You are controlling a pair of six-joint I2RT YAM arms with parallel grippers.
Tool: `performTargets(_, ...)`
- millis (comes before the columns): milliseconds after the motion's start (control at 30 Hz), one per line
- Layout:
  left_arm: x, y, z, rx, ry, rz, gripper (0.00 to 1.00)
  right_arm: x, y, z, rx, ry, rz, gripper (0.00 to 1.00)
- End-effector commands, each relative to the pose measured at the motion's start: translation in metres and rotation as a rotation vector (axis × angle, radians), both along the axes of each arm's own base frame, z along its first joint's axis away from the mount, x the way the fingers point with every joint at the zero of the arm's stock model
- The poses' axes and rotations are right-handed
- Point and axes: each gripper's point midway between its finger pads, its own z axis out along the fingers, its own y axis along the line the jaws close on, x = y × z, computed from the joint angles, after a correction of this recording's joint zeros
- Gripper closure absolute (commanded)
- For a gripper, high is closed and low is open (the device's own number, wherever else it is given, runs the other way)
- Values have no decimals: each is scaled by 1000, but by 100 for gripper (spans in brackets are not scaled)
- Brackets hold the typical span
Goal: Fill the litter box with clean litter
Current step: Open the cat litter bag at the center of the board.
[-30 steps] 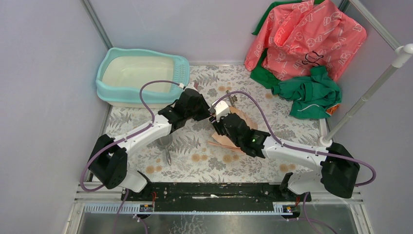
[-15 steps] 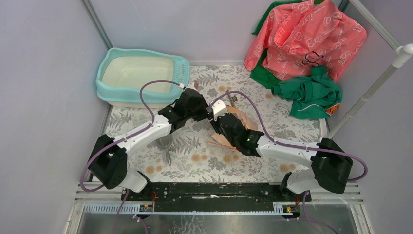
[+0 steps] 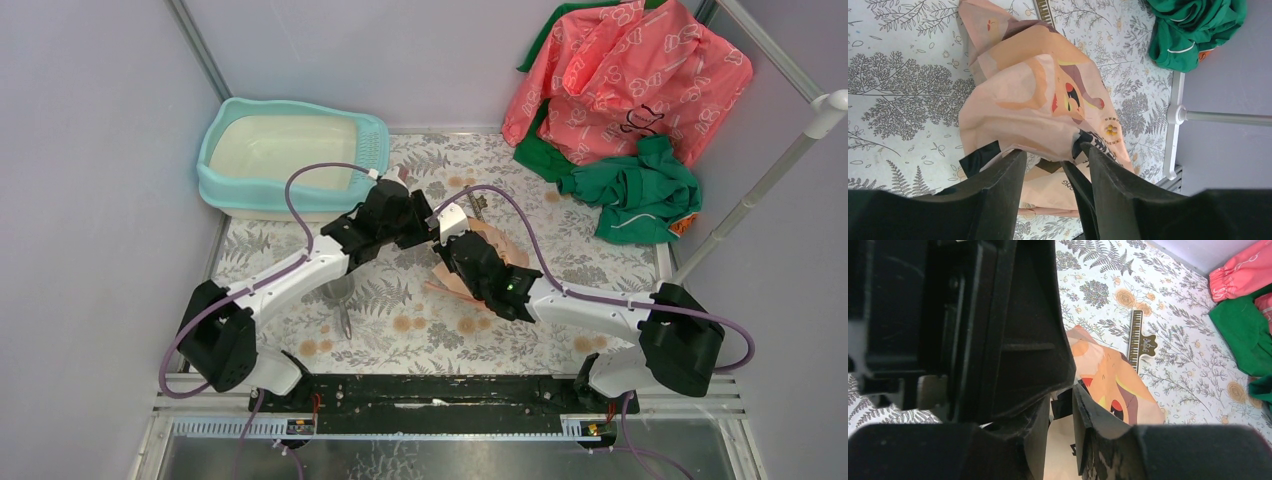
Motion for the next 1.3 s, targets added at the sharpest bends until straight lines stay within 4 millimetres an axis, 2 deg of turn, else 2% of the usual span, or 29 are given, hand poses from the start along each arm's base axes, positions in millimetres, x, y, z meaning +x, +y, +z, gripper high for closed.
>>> performTargets(0, 3, 0, 38, -29, -87, 6, 42, 7, 4, 27, 55, -50, -32, 70)
performTargets(333, -1, 5, 36, -26, -90, 10, 41, 13, 11, 28, 40, -38, -27, 68)
performTargets(533, -1, 5, 33, -25, -87, 12, 41, 19, 15, 21, 19, -20, -28, 55)
performTargets(667, -1, 5, 34, -28, -89, 12, 41, 24, 14, 14, 0, -9, -39, 53)
performTargets(967, -2, 5, 33, -28, -89, 12, 41, 31, -1, 18, -6, -20, -101, 53)
performTargets(1267, -2, 10, 34, -26, -99, 32, 41, 37, -14, 22, -66, -49, -162, 61)
